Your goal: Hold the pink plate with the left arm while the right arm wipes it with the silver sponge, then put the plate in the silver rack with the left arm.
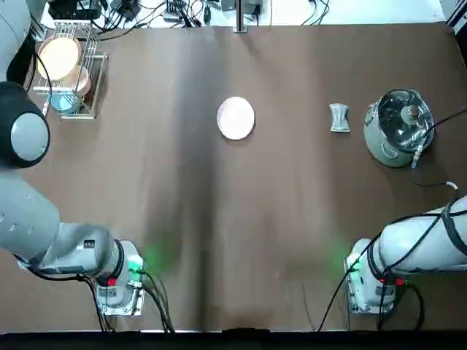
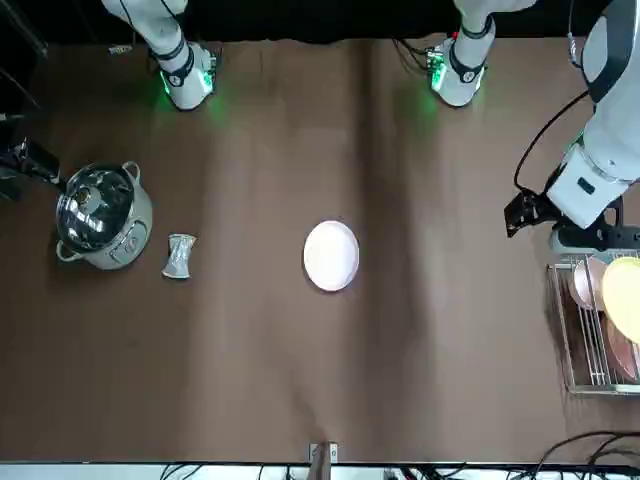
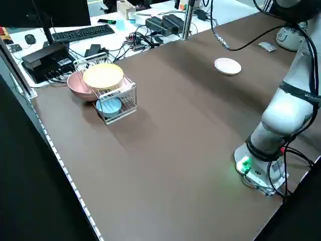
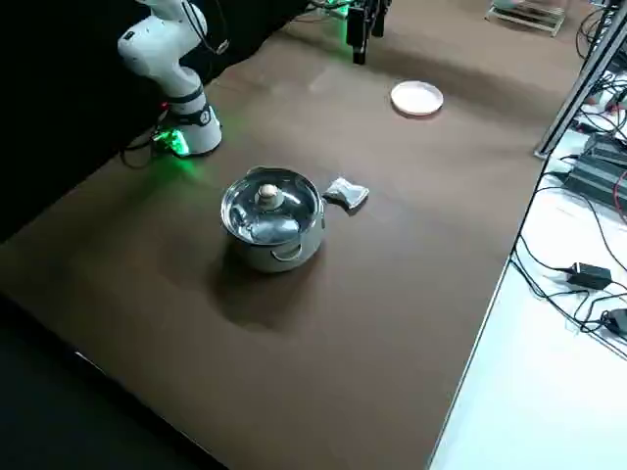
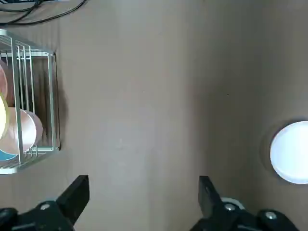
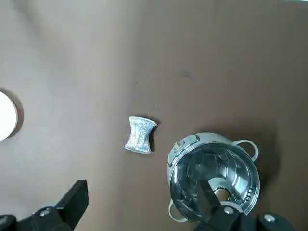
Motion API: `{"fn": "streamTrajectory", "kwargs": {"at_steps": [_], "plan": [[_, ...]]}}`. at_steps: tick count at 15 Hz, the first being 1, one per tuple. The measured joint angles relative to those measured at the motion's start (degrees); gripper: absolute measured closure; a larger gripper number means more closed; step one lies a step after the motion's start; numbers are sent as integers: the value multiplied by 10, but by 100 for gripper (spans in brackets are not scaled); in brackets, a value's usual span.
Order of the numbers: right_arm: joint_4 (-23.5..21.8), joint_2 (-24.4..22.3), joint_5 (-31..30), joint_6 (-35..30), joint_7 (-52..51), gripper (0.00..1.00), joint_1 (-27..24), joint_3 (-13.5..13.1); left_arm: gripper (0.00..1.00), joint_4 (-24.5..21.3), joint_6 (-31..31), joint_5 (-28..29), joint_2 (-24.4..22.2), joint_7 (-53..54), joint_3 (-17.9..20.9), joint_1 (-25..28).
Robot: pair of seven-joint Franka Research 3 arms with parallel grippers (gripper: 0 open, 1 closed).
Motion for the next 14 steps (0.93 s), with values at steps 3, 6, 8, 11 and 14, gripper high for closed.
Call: {"fn": "streamTrajectory", "kwargs": {"at_steps": [3, 6, 8, 11, 14], "plan": [[0, 0, 0, -1, 0, 0, -1, -2, 0, 0, 0, 0, 0, 0, 0, 0], [0, -1, 0, -10, 0, 0, -4, -4, 0, 0, 0, -8, 0, 0, 0, 0], [-1, -1, 0, -15, 0, 0, -4, -2, 0, -5, 0, -13, 4, 3, 0, -2], [-2, -1, 0, -17, 0, 0, -4, 0, 0, -20, -2, -16, 32, 6, -12, -14], [-6, -1, 0, -17, 0, 0, -4, 0, 0, -29, -1, -19, 96, 6, -48, -25]]}}
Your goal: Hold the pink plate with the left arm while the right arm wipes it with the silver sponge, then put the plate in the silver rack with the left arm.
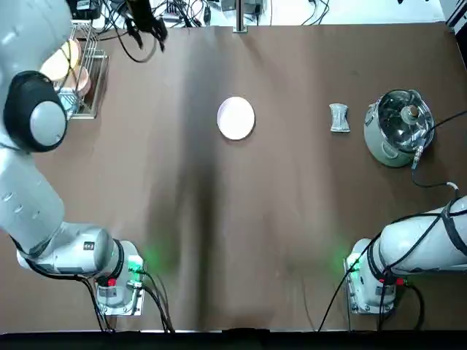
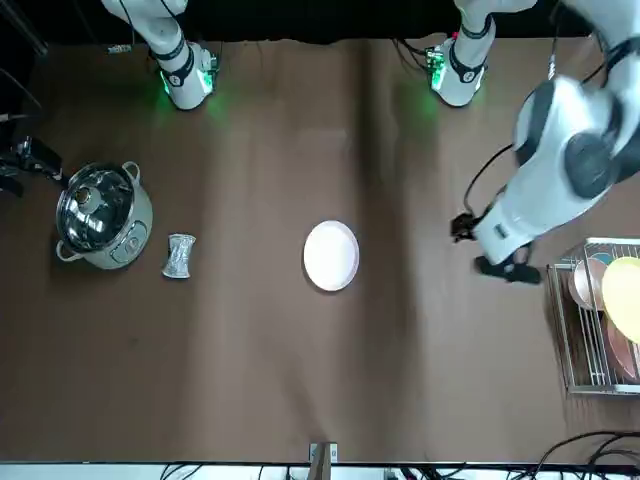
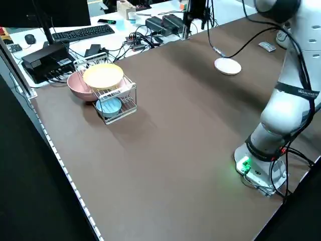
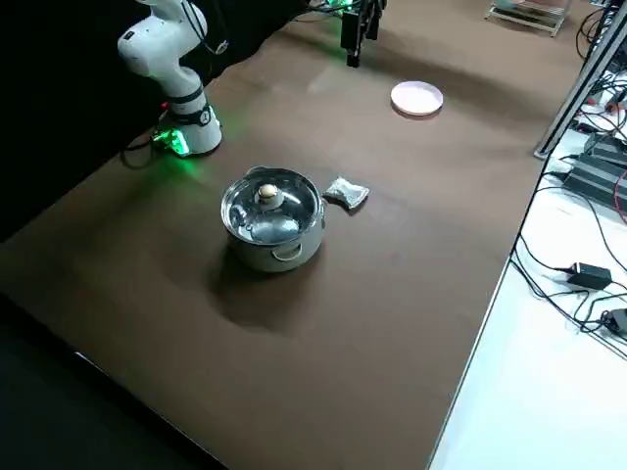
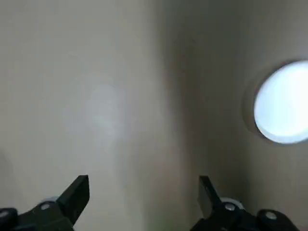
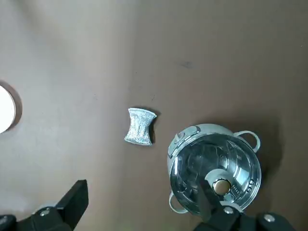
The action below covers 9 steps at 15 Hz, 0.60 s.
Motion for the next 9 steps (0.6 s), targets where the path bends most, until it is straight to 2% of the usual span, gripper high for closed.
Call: {"fn": "streamTrajectory", "kwargs": {"at_steps": [6, 7, 9], "plan": [[-3, 0, -1, 0, 0, 0, -11, -6, 0, -1, 42, -22, 149, -6, -55, -16], [-4, 0, -1, 0, 0, 0, -11, -5, 0, 1, 66, -23, 189, -11, -58, -36], [-6, 2, -1, 0, 0, 0, -11, -3, 0, 3, 106, -24, 218, -19, -59, -53]]}}
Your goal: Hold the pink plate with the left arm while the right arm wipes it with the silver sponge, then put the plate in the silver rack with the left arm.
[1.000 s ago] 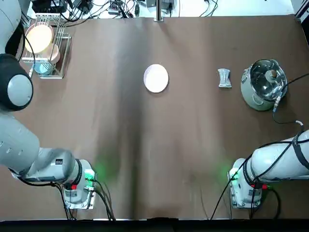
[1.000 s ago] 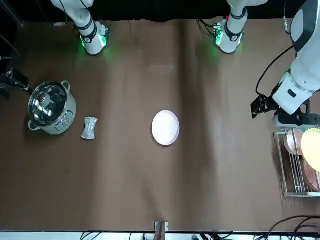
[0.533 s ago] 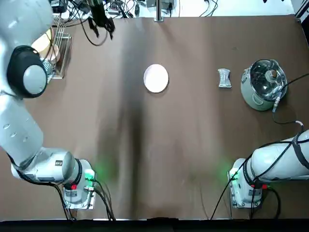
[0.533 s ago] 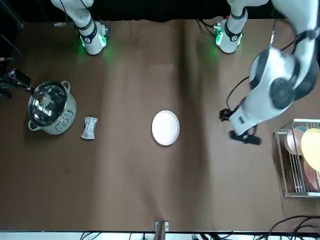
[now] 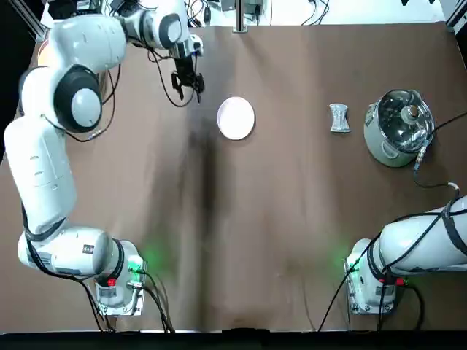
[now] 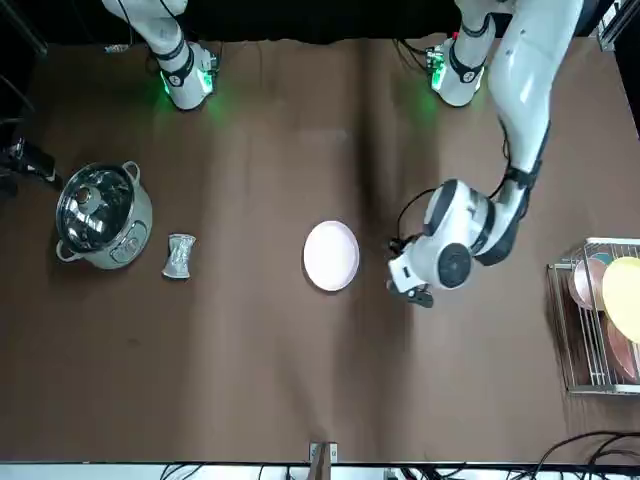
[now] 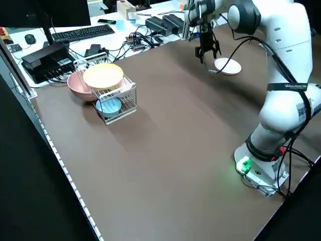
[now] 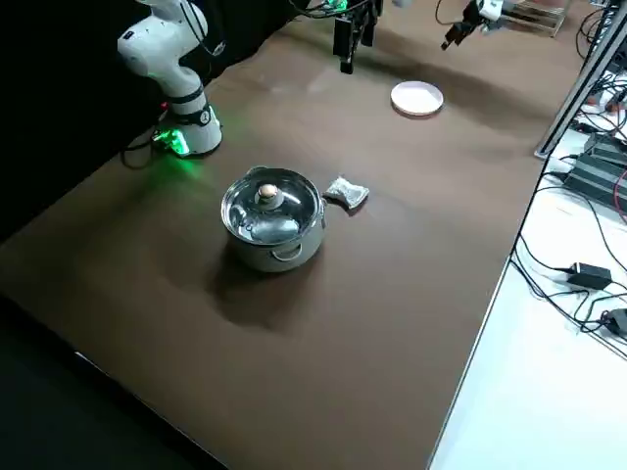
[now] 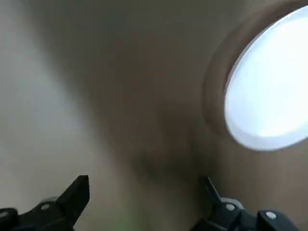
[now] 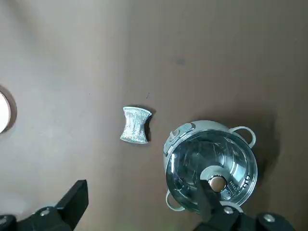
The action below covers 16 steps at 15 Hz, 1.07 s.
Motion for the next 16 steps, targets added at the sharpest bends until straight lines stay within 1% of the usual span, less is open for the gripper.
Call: {"fn": "streamTrajectory", "kwargs": {"at_steps": [2, 4, 6, 8, 10, 13, 16], "plan": [[-3, 6, 0, 0, 0, 0, 2, 3, 0, 1, 53, -1, 19, -16, -1, -9], [-7, 21, 0, -1, 0, 0, 5, 5, 0, 2, 84, -6, 29, -41, -3, -14], [-13, 43, 0, 1, 0, 0, 11, 7, 0, 2, 124, -37, 36, -66, -3, -20], [-17, 74, 2, 3, 0, 0, 19, 7, 0, 2, 161, -68, 45, -72, -3, -23], [-19, 112, 5, 15, 1, 0, 27, 8, 0, 2, 184, -77, 56, -74, -3, -24], [-20, 164, 25, 59, 2, 0, 30, 8, 0, 3, 218, -96, 69, -75, -4, -26], [-23, 207, 31, 90, 2, 0, 29, 7, 0, 3, 253, -102, 79, -76, -4, -30]]}}
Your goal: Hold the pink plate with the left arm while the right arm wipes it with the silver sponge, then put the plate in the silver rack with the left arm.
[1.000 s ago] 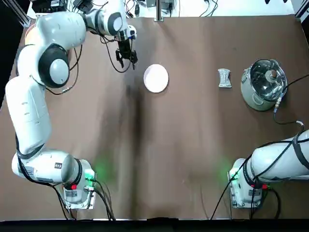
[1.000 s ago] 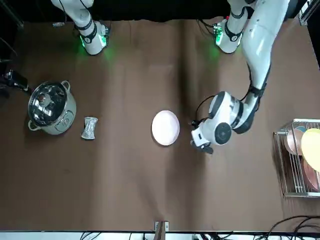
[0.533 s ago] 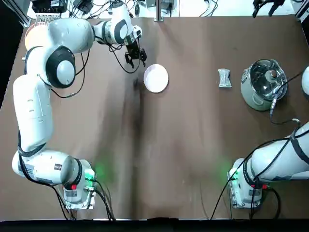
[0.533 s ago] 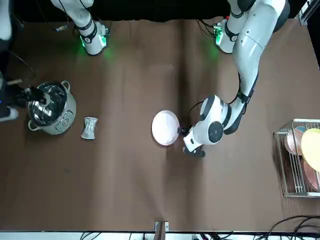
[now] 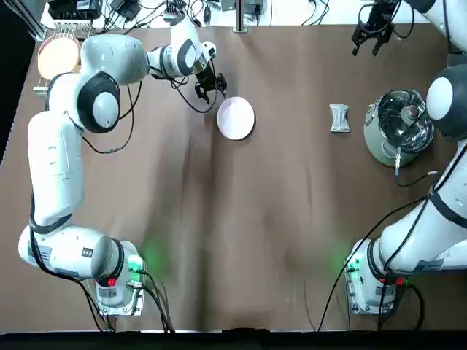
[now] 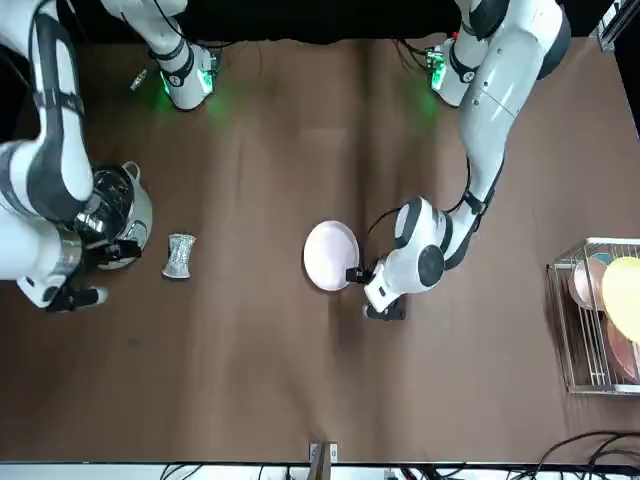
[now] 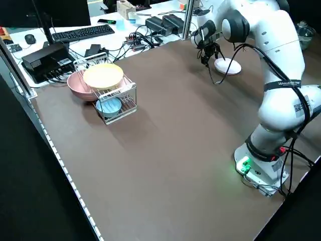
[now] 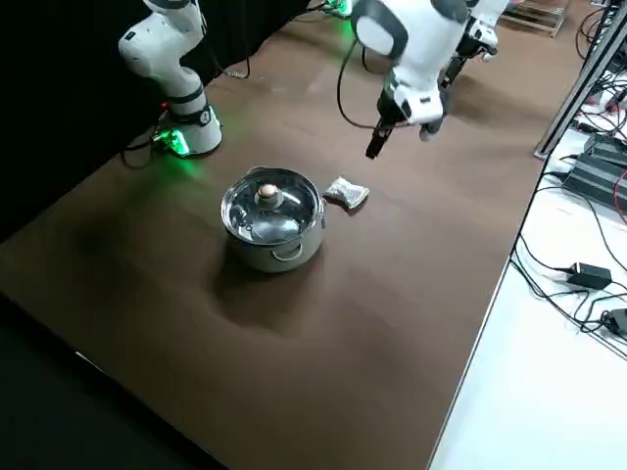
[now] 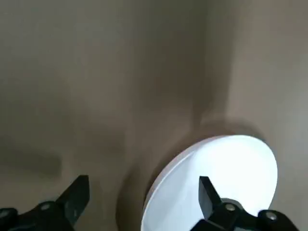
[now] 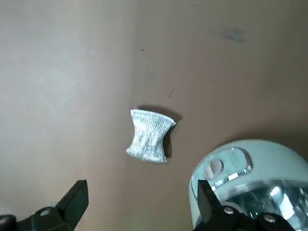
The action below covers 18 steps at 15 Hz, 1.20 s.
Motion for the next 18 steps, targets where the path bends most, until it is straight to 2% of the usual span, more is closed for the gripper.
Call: {"fn": "streamTrajectory", "kwargs": {"at_steps": [5, 6, 8, 10, 11, 12, 14, 15, 17, 18], "plan": [[-44, 55, 9, 106, 0, 2, 8, 1, 1, 0, 20, 0, 4, -8, 0, -17], [-52, 75, 18, 125, 3, 9, 12, 2, 4, -3, 19, 1, 4, -15, 0, -28], [-55, 97, 20, 140, 9, 11, 16, 2, 9, -15, 19, 9, 3, -17, 0, -32], [-59, 115, 20, 144, 15, 27, 18, 2, 13, -37, 19, 17, -7, -17, 0, -31], [-64, 120, 20, 144, 16, 29, 18, 2, 14, -48, 18, 19, -14, -17, 0, -30], [-72, 123, 20, 144, 17, 28, 19, 1, 22, -57, 14, 19, -23, -17, 0, -29], [-88, 124, 20, 143, 20, 28, 19, 1, 26, -67, -8, 19, -39, -17, 0, -26], [-95, 124, 20, 143, 23, 28, 19, 1, 33, -69, -21, 19, -47, -17, 0, -25], [-108, 124, 20, 141, 28, 31, 19, 1, 54, -72, -36, 19, -57, -19, 0, -24], [-114, 124, 20, 141, 29, 31, 19, 1, 56, -73, -38, 19, -60, -20, 0, -25]]}}
